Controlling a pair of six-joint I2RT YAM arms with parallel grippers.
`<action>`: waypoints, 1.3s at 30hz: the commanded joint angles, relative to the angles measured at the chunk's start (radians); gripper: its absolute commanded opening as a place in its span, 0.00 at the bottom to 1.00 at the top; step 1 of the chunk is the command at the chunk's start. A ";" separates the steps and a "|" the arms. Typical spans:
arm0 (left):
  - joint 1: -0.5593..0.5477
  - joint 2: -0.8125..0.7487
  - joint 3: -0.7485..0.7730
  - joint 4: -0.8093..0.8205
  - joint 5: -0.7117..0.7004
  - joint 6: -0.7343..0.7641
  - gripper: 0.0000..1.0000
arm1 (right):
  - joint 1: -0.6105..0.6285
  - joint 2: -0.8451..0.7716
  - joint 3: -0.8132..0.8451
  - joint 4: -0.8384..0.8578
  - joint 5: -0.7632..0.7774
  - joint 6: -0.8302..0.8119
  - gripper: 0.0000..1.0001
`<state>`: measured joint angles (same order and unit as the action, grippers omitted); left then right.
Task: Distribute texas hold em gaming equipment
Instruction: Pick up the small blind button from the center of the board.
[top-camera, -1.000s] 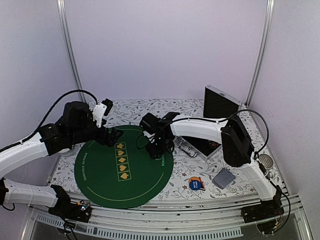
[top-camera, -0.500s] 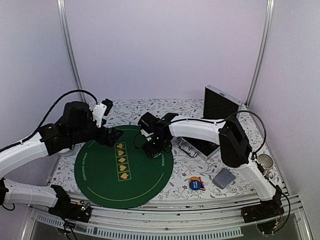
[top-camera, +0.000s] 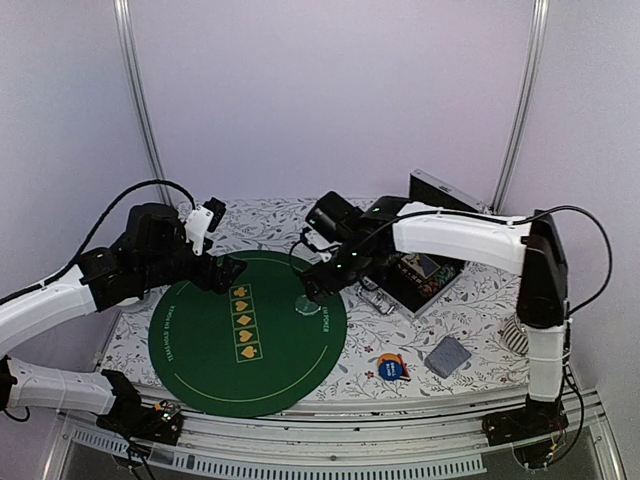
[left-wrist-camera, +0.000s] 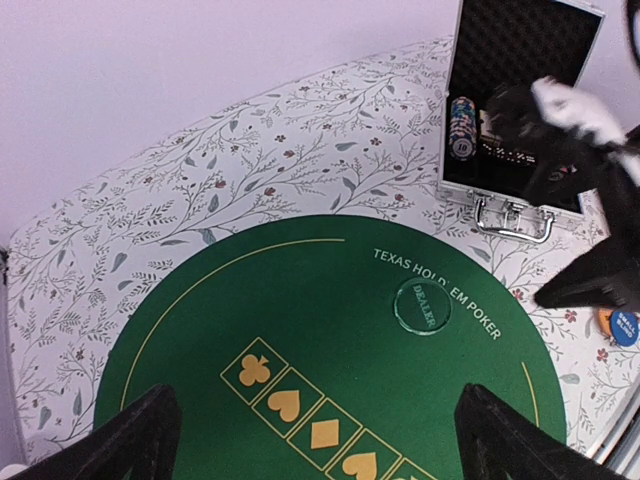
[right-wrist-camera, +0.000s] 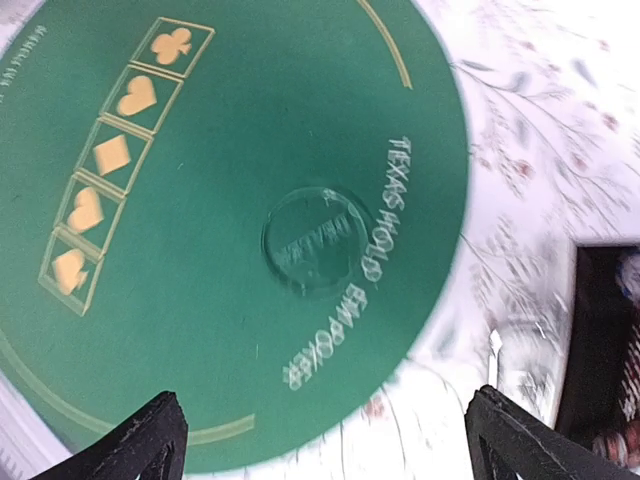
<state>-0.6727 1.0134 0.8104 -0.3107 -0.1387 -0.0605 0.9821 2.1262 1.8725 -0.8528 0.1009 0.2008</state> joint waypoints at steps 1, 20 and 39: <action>0.009 -0.021 -0.018 0.028 0.017 0.004 0.98 | 0.009 -0.258 -0.255 -0.013 -0.018 0.119 0.99; 0.011 0.013 -0.024 0.028 0.009 0.008 0.98 | 0.165 -0.303 -0.649 -0.110 -0.086 0.477 0.70; 0.010 0.007 -0.024 0.027 0.014 0.008 0.98 | 0.165 -0.254 -0.633 -0.162 -0.009 0.468 0.61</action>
<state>-0.6708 1.0225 0.8021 -0.3008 -0.1272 -0.0563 1.1492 1.8656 1.2232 -0.9810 0.0547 0.6624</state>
